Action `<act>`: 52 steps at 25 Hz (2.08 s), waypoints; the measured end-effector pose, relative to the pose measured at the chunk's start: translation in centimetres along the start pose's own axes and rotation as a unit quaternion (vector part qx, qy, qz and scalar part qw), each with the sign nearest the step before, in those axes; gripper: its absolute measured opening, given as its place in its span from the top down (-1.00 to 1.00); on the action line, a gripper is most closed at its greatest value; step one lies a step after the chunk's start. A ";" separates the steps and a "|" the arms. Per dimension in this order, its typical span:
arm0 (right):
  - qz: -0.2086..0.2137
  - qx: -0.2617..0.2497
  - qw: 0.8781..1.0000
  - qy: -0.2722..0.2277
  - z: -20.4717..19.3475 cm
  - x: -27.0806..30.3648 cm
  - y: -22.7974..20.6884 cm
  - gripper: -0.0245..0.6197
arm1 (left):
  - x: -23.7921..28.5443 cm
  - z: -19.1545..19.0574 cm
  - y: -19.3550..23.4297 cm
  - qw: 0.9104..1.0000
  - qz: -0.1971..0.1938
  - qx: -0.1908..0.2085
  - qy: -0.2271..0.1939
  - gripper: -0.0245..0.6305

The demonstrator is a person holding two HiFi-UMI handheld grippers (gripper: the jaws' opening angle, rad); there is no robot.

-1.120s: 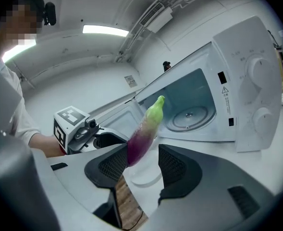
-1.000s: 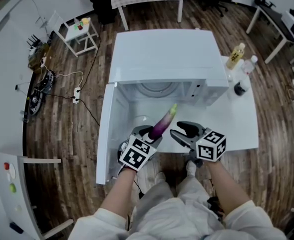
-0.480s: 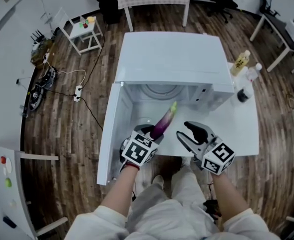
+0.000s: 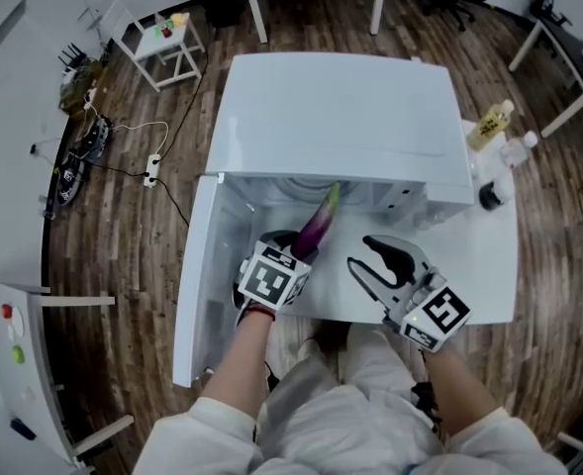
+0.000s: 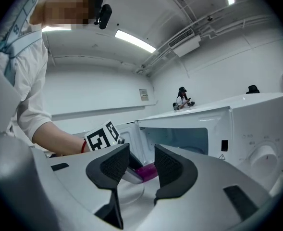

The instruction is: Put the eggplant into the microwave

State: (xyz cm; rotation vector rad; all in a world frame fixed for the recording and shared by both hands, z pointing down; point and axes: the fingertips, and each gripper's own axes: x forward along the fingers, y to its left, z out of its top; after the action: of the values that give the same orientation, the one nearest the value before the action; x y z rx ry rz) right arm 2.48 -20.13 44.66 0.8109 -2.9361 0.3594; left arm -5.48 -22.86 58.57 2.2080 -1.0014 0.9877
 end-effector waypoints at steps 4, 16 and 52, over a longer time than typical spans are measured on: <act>0.008 0.002 1.000 0.006 -0.3 0.3 -0.5 0.37 | 1.1 1.9 1.2 1.000 0.008 -0.010 -0.015 0.32; 0.004 0.019 1.000 0.014 -1.0 0.1 -1.0 0.38 | 4.0 4.5 3.8 0.996 0.017 -0.082 -0.005 0.32; -0.033 0.014 0.999 0.010 -1.5 1.1 -1.5 0.39 | 2.3 5.9 5.4 0.985 0.096 -0.041 -0.139 0.17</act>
State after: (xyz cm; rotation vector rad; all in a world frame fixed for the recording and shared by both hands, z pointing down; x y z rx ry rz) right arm 2.35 -21.56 46.62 0.8991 -2.8846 0.4022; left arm -6.28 -31.07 57.61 2.2536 -1.3772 0.7135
